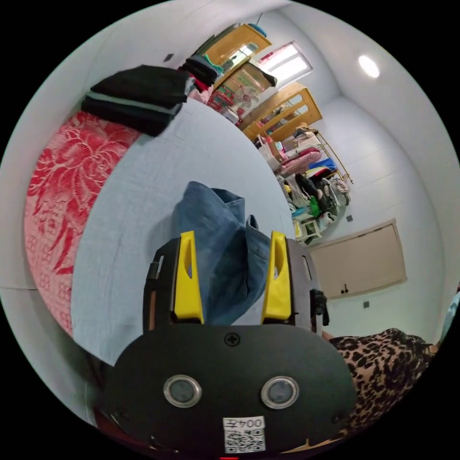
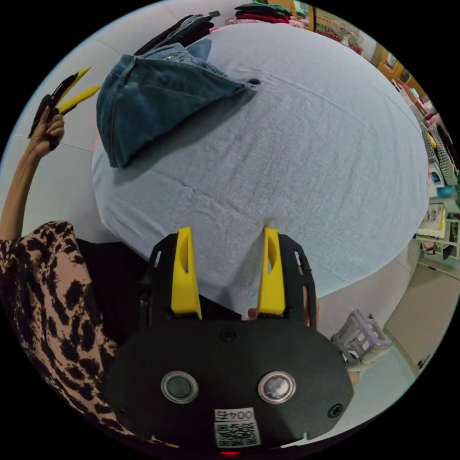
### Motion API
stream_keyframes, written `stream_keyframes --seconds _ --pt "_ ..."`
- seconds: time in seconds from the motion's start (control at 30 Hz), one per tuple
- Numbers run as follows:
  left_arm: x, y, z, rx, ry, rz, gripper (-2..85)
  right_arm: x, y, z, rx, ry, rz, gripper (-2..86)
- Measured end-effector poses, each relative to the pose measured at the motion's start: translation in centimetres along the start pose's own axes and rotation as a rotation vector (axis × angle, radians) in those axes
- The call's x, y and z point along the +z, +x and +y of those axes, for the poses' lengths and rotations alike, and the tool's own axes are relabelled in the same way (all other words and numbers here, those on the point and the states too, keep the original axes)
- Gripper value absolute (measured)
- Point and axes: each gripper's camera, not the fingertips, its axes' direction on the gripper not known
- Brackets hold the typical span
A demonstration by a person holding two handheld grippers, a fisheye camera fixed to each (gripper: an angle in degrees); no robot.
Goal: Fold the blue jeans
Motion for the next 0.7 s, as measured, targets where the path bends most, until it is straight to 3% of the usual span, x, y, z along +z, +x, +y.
stream_keyframes --seconds 0.2,0.37,0.5,0.7 --pt "8.1 7.8 -3.9 0.165 -0.137 -0.033 20.5 -0.2 0.7 1.4 -0.023 -0.002 0.141 12.9" --pt "16.5 15.3 -6.4 0.338 -0.303 -0.060 20.2 -1.5 2.8 2.3 0.022 -0.018 -0.070 19.9" --pt "20.1 19.6 -7.0 0.482 -0.326 -0.155 17.4 -3.6 6.6 4.7 0.163 0.124 -0.495 22.1" --pt "28.3 24.8 -9.9 0.708 -0.559 -0.357 14.8 -5.3 8.5 6.0 0.233 0.308 -0.597 19.3"
